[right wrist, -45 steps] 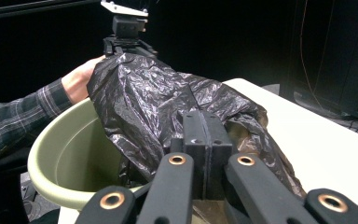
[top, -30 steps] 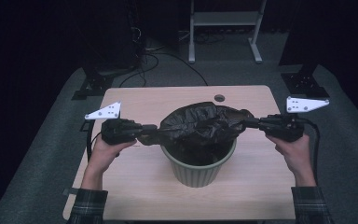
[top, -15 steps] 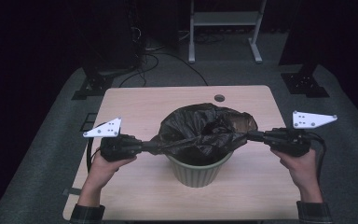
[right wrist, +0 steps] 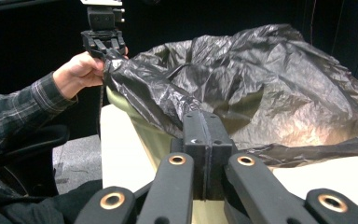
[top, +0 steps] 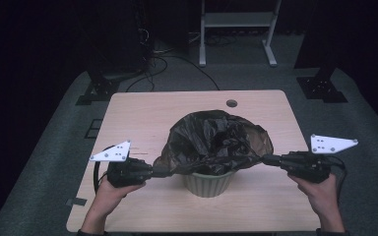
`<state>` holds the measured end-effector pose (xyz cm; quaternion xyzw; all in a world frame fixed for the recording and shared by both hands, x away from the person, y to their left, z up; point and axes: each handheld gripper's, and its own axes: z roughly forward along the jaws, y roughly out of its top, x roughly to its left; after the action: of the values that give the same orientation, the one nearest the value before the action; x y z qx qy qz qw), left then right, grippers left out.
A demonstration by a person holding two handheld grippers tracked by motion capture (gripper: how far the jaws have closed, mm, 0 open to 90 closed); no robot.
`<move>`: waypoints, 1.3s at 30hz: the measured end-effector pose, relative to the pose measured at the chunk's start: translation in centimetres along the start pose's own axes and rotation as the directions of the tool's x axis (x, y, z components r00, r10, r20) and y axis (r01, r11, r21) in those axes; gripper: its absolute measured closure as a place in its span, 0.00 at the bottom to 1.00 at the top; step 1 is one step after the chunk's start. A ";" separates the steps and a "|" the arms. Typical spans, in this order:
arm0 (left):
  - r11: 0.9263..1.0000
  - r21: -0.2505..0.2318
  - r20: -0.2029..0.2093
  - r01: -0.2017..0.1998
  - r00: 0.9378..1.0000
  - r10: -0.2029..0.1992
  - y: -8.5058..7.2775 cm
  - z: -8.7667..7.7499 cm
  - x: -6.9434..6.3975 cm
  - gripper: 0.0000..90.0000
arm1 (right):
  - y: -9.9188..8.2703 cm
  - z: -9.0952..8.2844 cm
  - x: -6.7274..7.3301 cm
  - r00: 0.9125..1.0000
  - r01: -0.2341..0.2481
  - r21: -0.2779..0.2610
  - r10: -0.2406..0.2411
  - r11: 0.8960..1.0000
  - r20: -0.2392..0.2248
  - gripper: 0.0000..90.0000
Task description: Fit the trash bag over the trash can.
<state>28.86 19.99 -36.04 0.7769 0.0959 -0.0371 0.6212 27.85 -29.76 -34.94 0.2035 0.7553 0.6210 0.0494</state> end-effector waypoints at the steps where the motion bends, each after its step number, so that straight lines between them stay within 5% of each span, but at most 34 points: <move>1: 1.000 0.007 0.008 0.009 1.000 -0.009 -0.3 0.1 -0.1 1.00 | -0.2 0.0 0.1 1.000 -0.002 0.003 0.002 1.000 -0.001 1.00; 13: 0.996 0.071 0.028 0.046 0.998 -0.049 -2.5 1.1 -0.2 1.00 | -2.7 1.5 0.6 0.999 -0.038 0.083 0.040 0.996 -0.029 1.00; 16: 0.992 0.112 0.000 0.051 0.999 -0.051 -3.1 1.1 -0.2 1.00 | -3.2 1.8 0.6 0.998 -0.045 0.102 0.049 0.994 -0.030 1.00; 24: 0.987 0.130 -0.054 0.098 0.994 -0.092 -5.1 0.7 1.2 1.00 | -5.3 2.4 -0.6 0.996 -0.092 0.153 0.092 0.984 0.006 1.00; 32: 0.973 0.200 -0.102 0.118 0.990 -0.099 -6.5 1.3 2.0 1.00 | -7.2 3.7 -1.4 0.992 -0.125 0.243 0.121 0.962 0.031 1.00; 34: 0.976 0.190 -0.115 0.110 0.989 -0.089 -6.5 1.3 2.0 0.98 | -7.5 4.0 -1.5 0.992 -0.128 0.268 0.121 0.955 0.042 1.00; 35: 0.977 0.184 -0.119 0.105 0.989 -0.084 -6.5 1.2 2.0 0.88 | -7.5 3.9 -1.5 0.993 -0.120 0.265 0.113 0.957 0.042 0.93; 39: 0.992 0.105 -0.122 0.077 0.990 -0.064 -5.2 -0.3 1.7 0.69 | -6.3 2.7 -1.6 0.992 -0.114 0.185 0.100 0.976 0.079 0.72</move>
<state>29.49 21.56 -41.29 0.8066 0.1579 -0.0179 0.5693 28.62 -28.77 -41.86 0.2691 0.7966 0.5408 0.0225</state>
